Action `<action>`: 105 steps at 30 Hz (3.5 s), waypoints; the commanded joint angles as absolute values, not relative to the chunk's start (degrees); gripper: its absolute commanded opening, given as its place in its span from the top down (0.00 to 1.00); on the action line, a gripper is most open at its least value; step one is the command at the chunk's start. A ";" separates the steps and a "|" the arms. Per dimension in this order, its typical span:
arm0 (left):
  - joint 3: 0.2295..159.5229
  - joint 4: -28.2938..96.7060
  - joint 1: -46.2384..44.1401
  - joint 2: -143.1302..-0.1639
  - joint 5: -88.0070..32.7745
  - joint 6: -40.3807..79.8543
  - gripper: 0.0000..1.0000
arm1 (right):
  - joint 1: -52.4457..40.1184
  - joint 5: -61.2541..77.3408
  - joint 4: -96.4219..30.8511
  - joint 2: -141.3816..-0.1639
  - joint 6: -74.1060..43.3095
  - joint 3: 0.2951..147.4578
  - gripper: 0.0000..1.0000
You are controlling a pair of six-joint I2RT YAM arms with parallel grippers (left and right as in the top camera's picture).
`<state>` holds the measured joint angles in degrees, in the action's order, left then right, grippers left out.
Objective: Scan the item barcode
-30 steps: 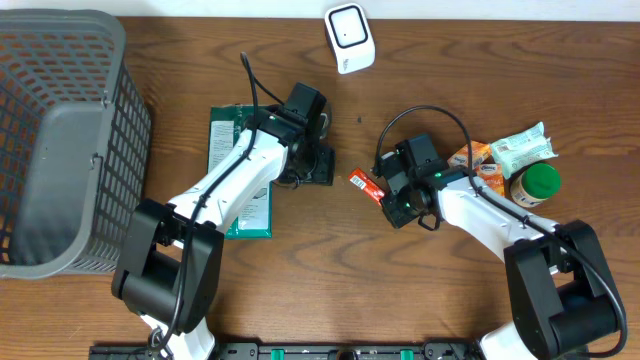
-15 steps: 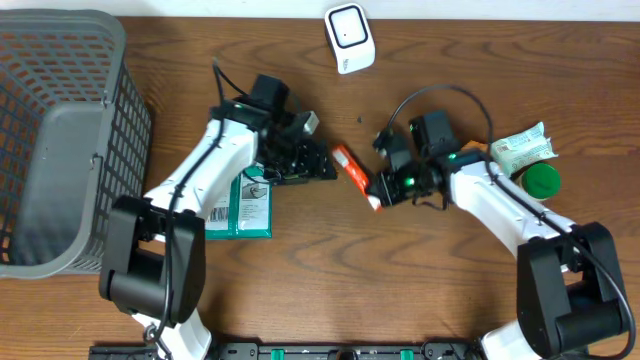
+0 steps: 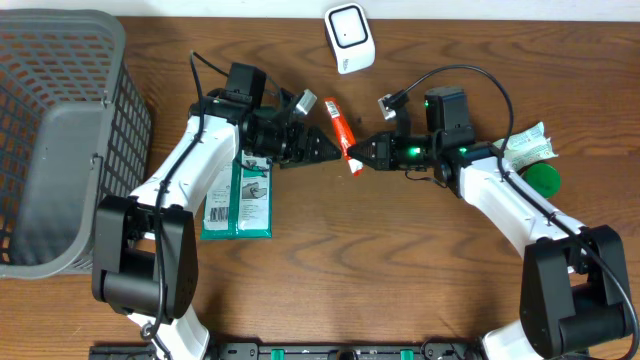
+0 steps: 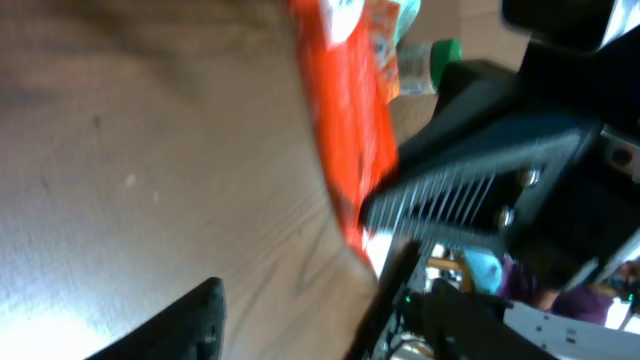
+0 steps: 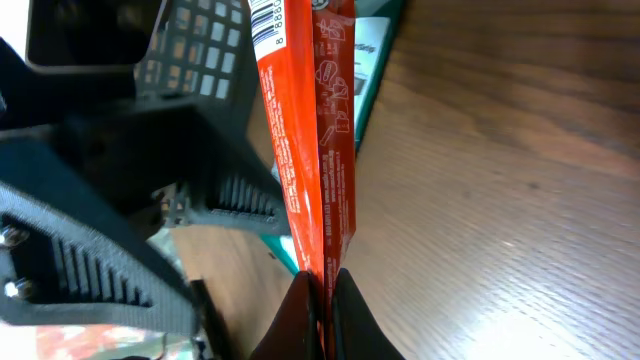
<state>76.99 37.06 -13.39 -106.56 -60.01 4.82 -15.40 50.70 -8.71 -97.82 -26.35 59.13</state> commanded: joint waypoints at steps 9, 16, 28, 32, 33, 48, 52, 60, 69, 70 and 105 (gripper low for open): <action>76.73 28.53 -13.37 -106.83 -61.49 9.80 0.52 | -18.48 52.99 -4.60 -96.49 -31.64 59.86 0.99; 76.73 25.56 -13.34 -106.83 -61.45 10.20 0.71 | -19.68 52.99 -2.15 -96.49 -33.85 59.86 0.99; 76.73 25.58 -13.37 -106.83 -60.86 10.90 0.46 | -20.01 49.98 0.36 -96.49 -36.77 59.86 0.99; 76.73 25.63 -13.37 -106.83 -60.88 11.75 0.46 | -20.40 46.72 2.55 -96.49 -40.16 59.86 0.99; 76.73 25.63 -13.37 -106.83 -60.88 11.75 0.46 | -20.43 46.48 3.53 -96.49 -40.91 59.86 0.99; 76.73 24.51 -13.34 -106.83 -60.86 11.75 0.93 | -21.10 46.92 6.57 -96.49 -41.04 59.83 0.56; 76.73 24.49 -13.28 -106.83 -60.88 13.47 0.93 | -21.10 47.03 3.03 -96.49 -38.41 59.83 0.54; 76.73 23.57 -13.23 -106.83 -60.86 14.31 0.93 | -22.06 46.98 -5.06 -96.49 -33.78 59.83 0.74; 76.73 24.03 -13.28 -106.83 -60.88 14.31 0.74 | -23.24 45.41 -3.25 -96.49 -32.71 59.81 0.99; 76.73 24.40 -13.32 -106.83 -60.88 14.31 0.72 | -23.24 45.19 -2.57 -96.49 -32.77 59.81 0.99; 126.96 83.42 -15.35 -107.33 -5.15 7.07 0.92 | -13.10 23.83 -35.77 -88.31 -20.03 59.86 0.41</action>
